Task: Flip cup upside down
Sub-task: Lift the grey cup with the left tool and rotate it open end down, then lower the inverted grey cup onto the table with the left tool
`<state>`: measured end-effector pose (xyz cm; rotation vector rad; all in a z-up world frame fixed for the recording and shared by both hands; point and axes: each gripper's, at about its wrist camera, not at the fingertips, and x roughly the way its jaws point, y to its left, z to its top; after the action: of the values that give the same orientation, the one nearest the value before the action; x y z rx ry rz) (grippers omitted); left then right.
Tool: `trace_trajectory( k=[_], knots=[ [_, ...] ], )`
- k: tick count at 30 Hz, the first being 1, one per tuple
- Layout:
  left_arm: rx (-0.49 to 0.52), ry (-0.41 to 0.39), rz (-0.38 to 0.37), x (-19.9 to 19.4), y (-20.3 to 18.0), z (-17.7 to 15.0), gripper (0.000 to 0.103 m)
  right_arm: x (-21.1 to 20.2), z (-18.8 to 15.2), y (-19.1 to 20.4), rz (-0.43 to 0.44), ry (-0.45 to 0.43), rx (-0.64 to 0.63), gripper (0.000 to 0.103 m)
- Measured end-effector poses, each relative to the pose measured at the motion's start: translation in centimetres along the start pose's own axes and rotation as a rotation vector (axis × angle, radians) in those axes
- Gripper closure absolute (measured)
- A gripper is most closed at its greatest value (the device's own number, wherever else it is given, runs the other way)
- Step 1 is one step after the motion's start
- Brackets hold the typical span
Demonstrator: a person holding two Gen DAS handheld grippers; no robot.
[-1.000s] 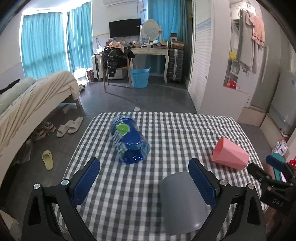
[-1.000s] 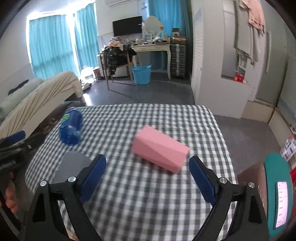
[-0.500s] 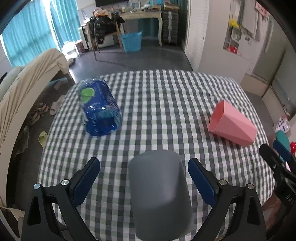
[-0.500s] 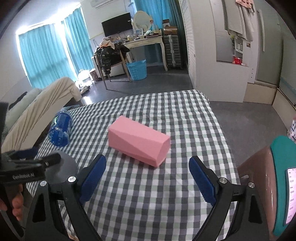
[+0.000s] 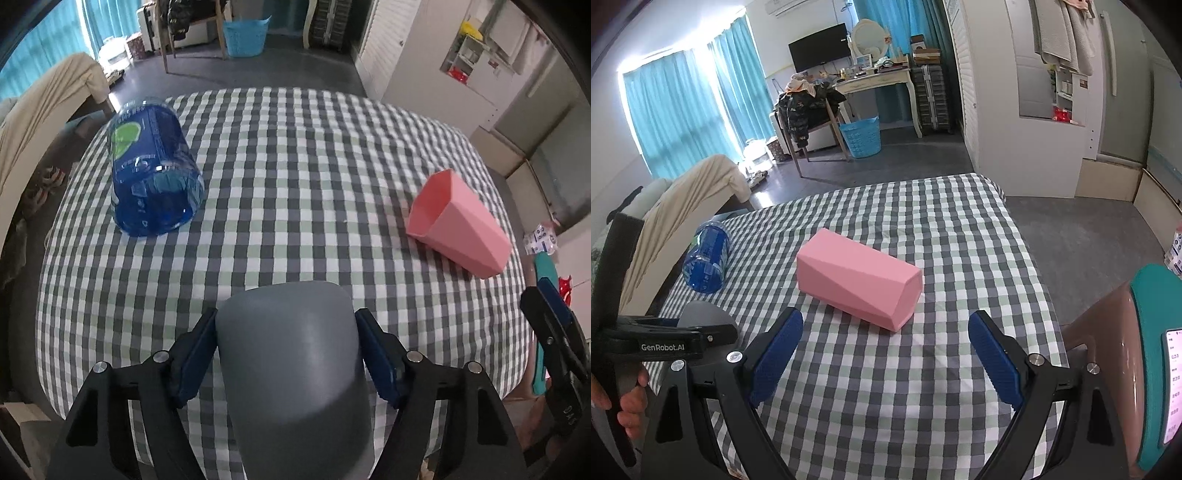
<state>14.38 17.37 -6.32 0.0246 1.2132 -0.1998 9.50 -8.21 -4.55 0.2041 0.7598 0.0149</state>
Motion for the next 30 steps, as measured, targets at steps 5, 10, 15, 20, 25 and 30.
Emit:
trace_trajectory(
  k=[5,10,15,20,25,30],
  knots=[
    [0.021,-0.108,0.012,-3.1,0.2,0.2,0.028,-0.2,0.0,0.3,-0.011,-0.002,0.001,0.012],
    [0.038,-0.223,0.033,-5.2,0.1,0.0,0.029,-0.1,-0.2,0.7,-0.017,0.0,-0.003,0.012],
    [0.055,-0.259,0.039,-5.5,-0.1,-0.7,0.029,-0.1,-0.4,1.3,-0.02,0.002,-0.013,0.012],
    [0.062,-0.287,0.036,-5.9,-0.2,-2.2,0.029,-0.3,-0.4,1.7,-0.024,-0.004,-0.022,0.012],
    [0.089,-0.282,-0.004,-5.5,-0.3,-3.8,0.027,-0.2,-0.5,2.2,-0.027,0.003,-0.029,0.012],
    [0.118,-0.308,0.004,-5.2,-0.6,-4.7,0.024,-0.2,-0.7,2.7,-0.023,0.006,-0.04,0.012]
  ],
)
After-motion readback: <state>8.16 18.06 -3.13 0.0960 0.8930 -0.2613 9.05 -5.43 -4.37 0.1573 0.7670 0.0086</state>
